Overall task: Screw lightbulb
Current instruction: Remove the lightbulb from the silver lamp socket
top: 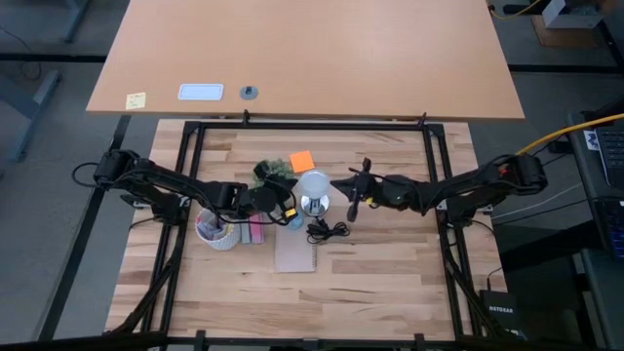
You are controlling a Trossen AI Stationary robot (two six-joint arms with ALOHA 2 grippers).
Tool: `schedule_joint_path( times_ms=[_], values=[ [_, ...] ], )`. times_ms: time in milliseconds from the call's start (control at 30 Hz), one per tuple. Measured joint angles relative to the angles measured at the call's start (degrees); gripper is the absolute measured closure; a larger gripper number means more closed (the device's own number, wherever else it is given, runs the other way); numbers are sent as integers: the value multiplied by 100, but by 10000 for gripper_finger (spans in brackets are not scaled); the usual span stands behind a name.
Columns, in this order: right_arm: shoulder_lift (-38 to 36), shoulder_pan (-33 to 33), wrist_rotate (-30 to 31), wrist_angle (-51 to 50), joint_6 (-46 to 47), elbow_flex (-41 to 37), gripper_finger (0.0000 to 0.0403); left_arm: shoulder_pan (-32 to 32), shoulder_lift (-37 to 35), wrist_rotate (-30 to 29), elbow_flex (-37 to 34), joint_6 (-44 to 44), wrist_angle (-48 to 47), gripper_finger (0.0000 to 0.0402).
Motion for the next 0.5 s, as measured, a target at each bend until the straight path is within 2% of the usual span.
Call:
schedule_joint_path(
  times_ms=[267, 367, 500],
  values=[
    [28, 0, -1813, -43, 186, 4, 391, 257, 0, -7, 0, -9, 58, 401],
    [123, 0, -1987, -42, 181, 4, 391, 412, 0, 51, 0, 8, 183, 401],
    [285, 0, -1826, -24, 159, 4, 391, 604, 0, 418, 0, 17, 167, 401]
  ],
)
